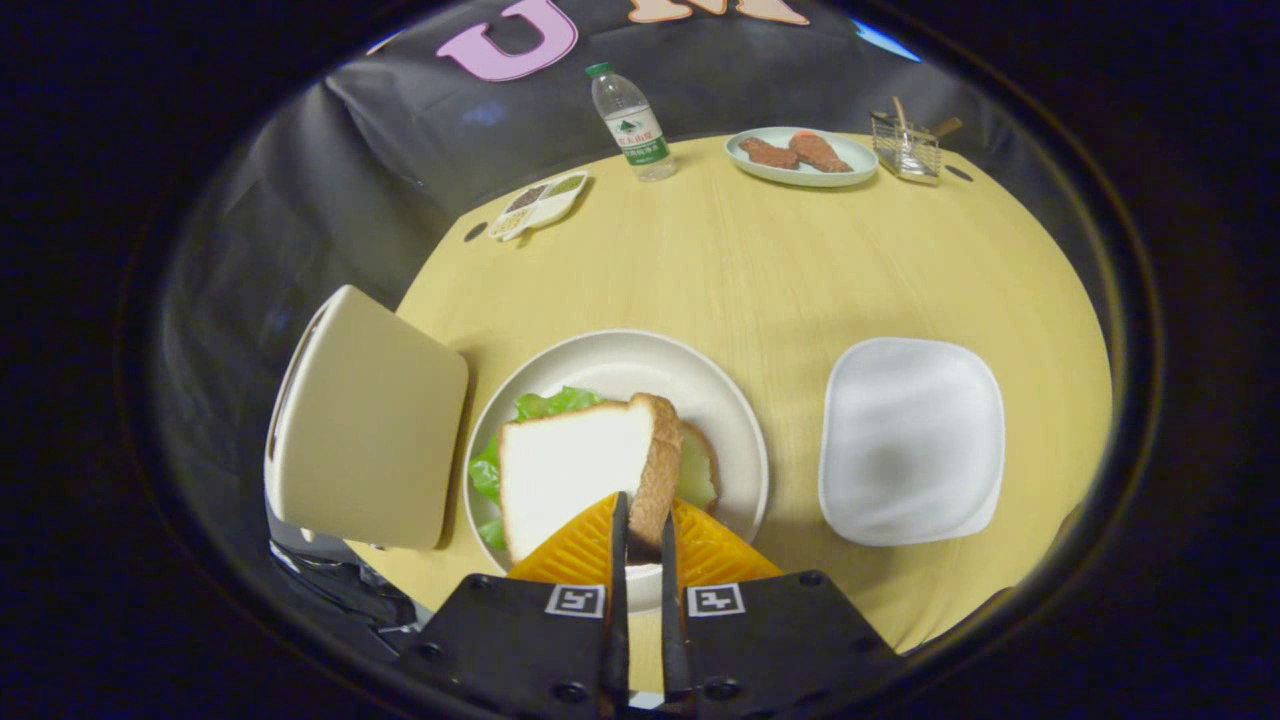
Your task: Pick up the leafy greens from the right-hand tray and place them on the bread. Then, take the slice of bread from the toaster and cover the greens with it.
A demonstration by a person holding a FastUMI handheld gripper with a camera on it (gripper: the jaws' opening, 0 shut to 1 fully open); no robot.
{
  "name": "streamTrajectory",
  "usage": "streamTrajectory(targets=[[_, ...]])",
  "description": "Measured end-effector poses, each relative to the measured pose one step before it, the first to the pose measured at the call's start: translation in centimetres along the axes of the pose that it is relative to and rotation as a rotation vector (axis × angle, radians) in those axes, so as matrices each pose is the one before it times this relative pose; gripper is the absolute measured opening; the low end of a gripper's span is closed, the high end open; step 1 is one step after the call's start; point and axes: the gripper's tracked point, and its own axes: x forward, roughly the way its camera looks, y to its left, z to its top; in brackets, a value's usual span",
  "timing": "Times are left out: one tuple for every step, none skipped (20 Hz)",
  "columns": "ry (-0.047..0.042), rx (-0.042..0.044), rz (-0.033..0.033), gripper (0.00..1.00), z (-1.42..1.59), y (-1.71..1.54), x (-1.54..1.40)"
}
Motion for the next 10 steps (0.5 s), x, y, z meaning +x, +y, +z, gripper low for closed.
streamTrajectory(targets=[[-0.00542,-0.01671,-0.01311,0.24,-0.082,-0.012,0.209],[-0.00909,-0.01716,-0.02098,0.26,0.028,-0.244,0.009],[-0.00425,-0.02707,-0.01901,0.28,-0.02,-0.341,0.134],[-0.00515,-0.01702,-0.02262,0.3,0.026,-0.274,0.092],[-0.00929,-0.0166,-0.02197,0.38,0.124,-0.515,0.057],[-0.00578,-0.00415,-0.00944,0.46,0.029,-0.221,-0.081],[-0.00877,-0.00379,-0.01382,0.54,0.092,-0.216,-0.004],[-0.0035,-0.00965,-0.00579,0.56,0.037,-0.093,-0.229],[-0.013,-0.01289,-0.00812,0.59,0.213,0.013,0.017],[-0.01353,-0.02104,-0.0062,0.64,0.256,0.011,-0.176]])
